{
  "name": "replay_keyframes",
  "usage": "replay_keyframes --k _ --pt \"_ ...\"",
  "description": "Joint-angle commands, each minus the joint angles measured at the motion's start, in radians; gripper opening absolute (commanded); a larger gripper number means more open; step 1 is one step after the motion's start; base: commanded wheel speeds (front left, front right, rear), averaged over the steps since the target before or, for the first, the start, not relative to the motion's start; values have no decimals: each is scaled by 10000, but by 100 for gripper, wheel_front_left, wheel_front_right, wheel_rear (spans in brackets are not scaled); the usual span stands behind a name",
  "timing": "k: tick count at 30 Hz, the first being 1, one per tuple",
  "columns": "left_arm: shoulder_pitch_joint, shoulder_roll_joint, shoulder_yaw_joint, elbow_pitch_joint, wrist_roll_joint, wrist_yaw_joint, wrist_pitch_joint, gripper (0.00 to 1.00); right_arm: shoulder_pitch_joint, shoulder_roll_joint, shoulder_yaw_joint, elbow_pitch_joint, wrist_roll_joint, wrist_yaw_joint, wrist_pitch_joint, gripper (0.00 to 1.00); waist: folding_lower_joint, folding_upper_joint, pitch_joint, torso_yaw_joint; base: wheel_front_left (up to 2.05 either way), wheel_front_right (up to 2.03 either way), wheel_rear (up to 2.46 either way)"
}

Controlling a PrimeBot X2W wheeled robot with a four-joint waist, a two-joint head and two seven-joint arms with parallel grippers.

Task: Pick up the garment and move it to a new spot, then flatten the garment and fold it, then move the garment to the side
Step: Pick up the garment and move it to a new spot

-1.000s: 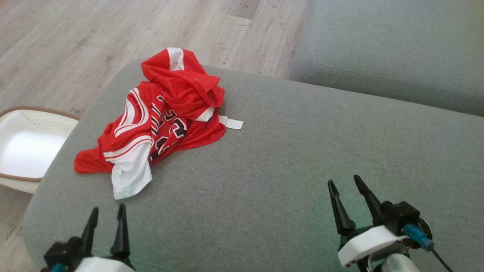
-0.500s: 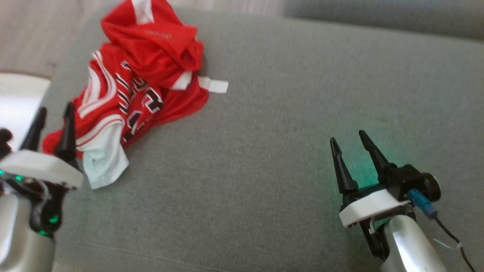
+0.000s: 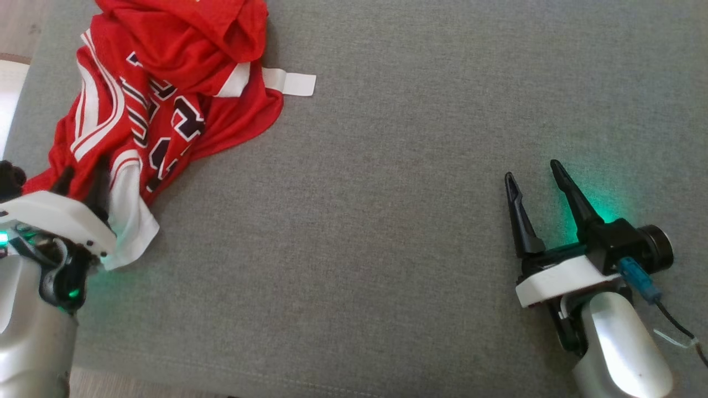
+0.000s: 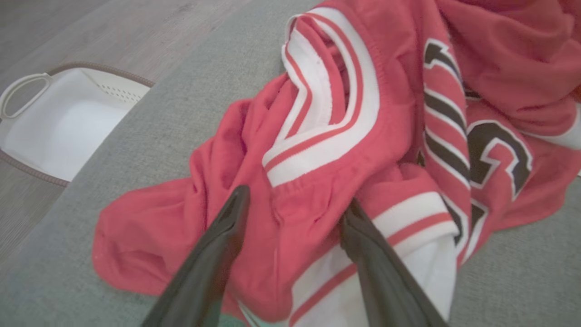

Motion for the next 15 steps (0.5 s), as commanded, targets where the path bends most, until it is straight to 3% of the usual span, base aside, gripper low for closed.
replay_keyframes --k 1,2,3,9,15 --pt "-326 461 297 19 -171 16 -33 44 -89 -11 193 -198 -115 -7 -58 100 -3 0 -43 23 0 0 0" --pt "-408 430 212 211 -229 16 -47 10 -91 -17 191 -186 -124 -7 -48 100 -3 0 -100 37 0 0 0" --pt "-514 449 25 503 -265 16 -165 0 -85 -15 203 -167 -124 -7 -35 100 -3 0 -224 51 0 0 0" --pt "-709 867 -229 297 -668 16 -922 0 71 49 236 0 47 -7 -43 100 -3 0 -971 70 0 0 0" --pt "-897 1678 -176 -1201 -863 16 -1266 0 352 178 361 231 437 -7 -57 100 -3 0 -1964 -87 0 0 0"
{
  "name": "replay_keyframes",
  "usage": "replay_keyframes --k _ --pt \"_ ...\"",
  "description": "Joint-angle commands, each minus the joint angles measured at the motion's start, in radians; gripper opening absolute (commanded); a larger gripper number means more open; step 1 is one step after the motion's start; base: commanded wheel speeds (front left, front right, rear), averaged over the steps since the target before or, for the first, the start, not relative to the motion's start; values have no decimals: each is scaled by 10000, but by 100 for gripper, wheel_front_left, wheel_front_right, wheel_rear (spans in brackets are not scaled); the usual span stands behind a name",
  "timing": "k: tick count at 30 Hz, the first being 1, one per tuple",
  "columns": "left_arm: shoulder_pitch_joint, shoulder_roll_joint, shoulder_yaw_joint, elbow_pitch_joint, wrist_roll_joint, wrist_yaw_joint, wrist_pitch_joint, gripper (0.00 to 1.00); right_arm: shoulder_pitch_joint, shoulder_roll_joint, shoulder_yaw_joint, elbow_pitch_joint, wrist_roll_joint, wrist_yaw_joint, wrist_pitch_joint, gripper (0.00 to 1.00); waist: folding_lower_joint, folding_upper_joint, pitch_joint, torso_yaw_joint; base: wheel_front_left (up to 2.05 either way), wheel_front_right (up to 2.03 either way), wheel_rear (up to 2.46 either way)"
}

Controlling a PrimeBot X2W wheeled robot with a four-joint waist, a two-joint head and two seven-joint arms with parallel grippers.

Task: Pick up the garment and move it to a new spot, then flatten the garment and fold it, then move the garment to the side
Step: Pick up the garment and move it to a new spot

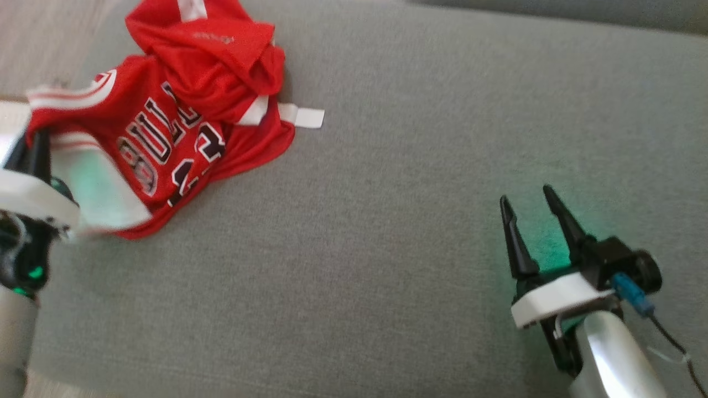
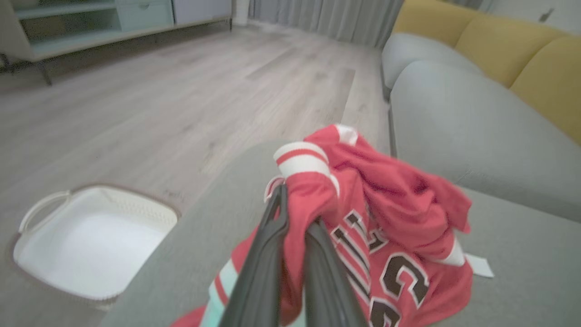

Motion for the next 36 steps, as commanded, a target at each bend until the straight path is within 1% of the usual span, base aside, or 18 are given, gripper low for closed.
replay_keyframes --k 1,5,11,16,19,23,24,25,27,31,36 --pt "-529 728 464 -635 -56 16 15 0 78 119 278 -258 129 -7 -60 100 1 0 -560 -166 0 0 0" --pt "-430 1061 484 -2165 -168 68 479 0 354 172 393 -268 429 -7 -62 100 1 0 -1189 -473 0 0 0" --pt "-45 1238 421 -4983 -521 454 1469 0 667 189 716 -367 981 -7 -63 100 1 0 -1843 -1204 0 0 0" --pt "153 1099 238 -7151 -964 876 2276 0 690 191 954 -491 1276 -7 -63 100 1 0 -2028 -2030 0 0 0" --pt "169 876 -112 -8056 -1152 1055 2709 0 611 191 1146 -615 1416 -7 -64 100 1 0 -1934 -2581 0 0 0" --pt "115 367 -914 -8424 -1146 1214 3141 0 414 191 1432 -859 1588 -7 -64 100 1 0 -1605 -3322 0 0 0" --pt "115 367 -914 -8424 -1146 1214 3141 0 414 191 1432 -859 1588 -7 -64 100 1 0 -1605 -3322 0 0 0" --pt "85 200 -1145 -8398 -1113 1238 3209 0 348 192 1526 -939 1657 -7 -64 100 1 0 -1500 -3520 0 0 0" --pt "-31 -186 -1575 -8266 -1079 1235 3278 0 219 192 1681 -1099 1792 -7 -64 100 1 0 -1323 -3900 0 0 0" --pt "-512 -1142 -2241 -7994 -1232 1250 3363 0 2 192 1855 -1420 2035 -7 -64 100 1 0 -961 -4548 0 0 0" --pt "-1468 -2085 -2672 -7147 -1197 1188 3275 0 -287 192 2104 -1786 2356 -7 -64 100 1 0 -613 -5290 0 0 0"
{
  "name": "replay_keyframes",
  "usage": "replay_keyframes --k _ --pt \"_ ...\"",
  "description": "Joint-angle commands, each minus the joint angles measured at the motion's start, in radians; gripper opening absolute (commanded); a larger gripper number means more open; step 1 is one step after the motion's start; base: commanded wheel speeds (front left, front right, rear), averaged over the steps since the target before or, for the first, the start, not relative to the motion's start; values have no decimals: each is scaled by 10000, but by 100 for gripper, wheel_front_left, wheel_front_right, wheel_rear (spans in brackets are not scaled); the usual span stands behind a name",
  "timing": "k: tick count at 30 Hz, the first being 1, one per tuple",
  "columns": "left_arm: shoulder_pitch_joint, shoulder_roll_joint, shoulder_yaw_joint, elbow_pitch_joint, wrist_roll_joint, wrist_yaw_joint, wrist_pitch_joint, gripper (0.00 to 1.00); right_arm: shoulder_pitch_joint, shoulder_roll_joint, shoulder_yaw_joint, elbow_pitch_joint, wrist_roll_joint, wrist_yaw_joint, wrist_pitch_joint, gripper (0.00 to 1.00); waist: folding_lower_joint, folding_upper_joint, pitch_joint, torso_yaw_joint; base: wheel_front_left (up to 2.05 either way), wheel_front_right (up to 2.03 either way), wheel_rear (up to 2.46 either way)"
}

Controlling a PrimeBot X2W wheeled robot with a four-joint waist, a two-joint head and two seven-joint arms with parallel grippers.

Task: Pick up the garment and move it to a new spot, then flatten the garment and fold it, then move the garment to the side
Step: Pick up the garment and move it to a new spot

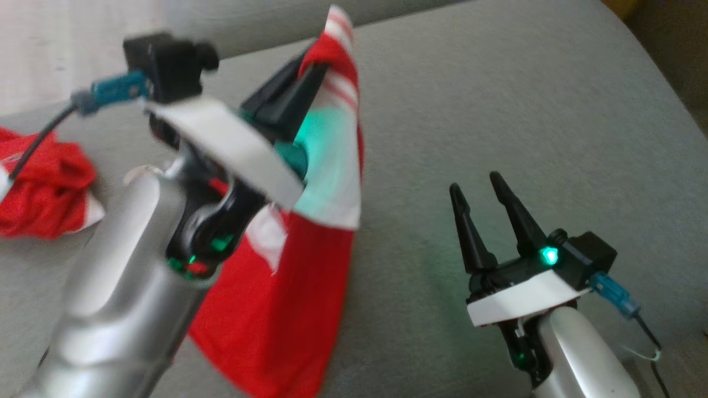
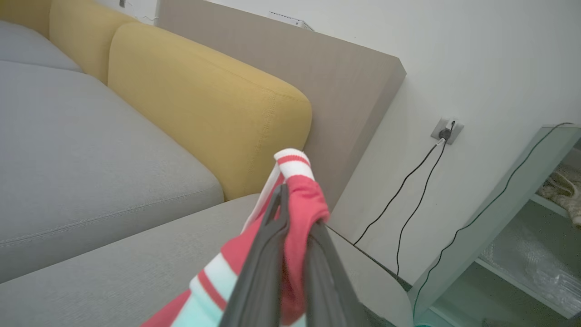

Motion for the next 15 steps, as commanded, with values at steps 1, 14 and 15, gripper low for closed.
replay_keyframes --k 1,14,15 --pt "-831 -65 388 -51 52 -12 -126 0 -422 12 251 -453 148 -7 -64 100 -1 0 394 -599 0 0 0" --pt "-3169 -1602 160 1487 47 -334 -525 0 -444 12 293 -637 495 -7 -64 100 -1 0 457 -1434 0 0 0" --pt "-3244 -1648 151 1531 34 -326 -524 0 -445 12 273 -635 499 -7 -64 100 -1 0 438 -1443 0 0 0"
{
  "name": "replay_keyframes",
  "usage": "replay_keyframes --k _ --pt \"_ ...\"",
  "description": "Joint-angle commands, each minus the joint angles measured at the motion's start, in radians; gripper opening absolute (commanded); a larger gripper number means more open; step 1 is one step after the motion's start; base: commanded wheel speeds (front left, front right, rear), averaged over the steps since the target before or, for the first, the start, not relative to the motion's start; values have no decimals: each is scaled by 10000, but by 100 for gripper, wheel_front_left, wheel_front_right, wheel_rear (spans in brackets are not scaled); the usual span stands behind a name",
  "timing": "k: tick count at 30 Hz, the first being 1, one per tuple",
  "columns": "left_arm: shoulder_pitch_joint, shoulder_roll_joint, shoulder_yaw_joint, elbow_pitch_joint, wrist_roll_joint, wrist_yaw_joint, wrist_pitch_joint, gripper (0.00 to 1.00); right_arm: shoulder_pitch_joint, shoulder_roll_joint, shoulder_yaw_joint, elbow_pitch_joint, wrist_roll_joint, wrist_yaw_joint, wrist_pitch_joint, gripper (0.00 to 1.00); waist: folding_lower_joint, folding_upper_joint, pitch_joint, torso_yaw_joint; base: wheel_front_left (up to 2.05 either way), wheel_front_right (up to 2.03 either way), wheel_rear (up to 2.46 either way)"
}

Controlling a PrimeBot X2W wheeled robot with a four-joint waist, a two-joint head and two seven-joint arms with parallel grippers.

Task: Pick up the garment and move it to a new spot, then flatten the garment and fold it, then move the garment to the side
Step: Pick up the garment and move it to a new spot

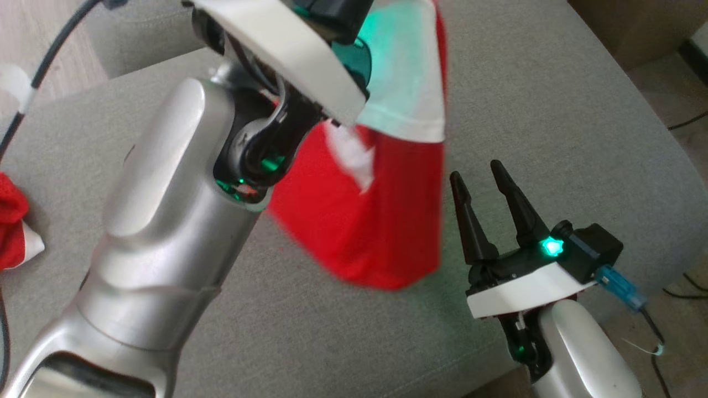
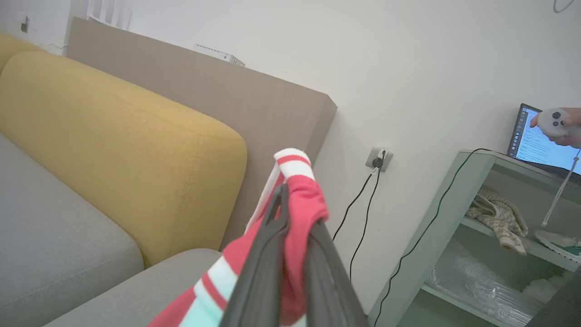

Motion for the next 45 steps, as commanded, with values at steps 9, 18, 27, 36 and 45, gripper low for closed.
replay_keyframes --k 9,18,27,36,45 --pt "380 626 794 153 -96 168 -486 0 -143 14 74 -298 1 -7 -64 100 0 -1 -65 222 0 0 0" --pt "3050 1991 1387 1828 67 397 -1347 0 109 14 -114 -43 -354 -7 -64 100 0 -1 -80 847 0 0 0" --pt "4234 1521 1010 4912 1109 29 -4179 100 220 14 -66 332 -760 -7 -64 100 0 -1 -422 1544 0 0 0" --pt "5591 968 1117 5056 2465 184 -6372 100 866 14 -1144 394 -1554 -7 -64 100 0 -1 -1288 2451 0 0 0" --pt "8360 475 3263 2347 4404 478 -6386 100 1331 14 -2246 502 -2513 -7 -65 100 0 -1 -1811 3236 0 0 0"
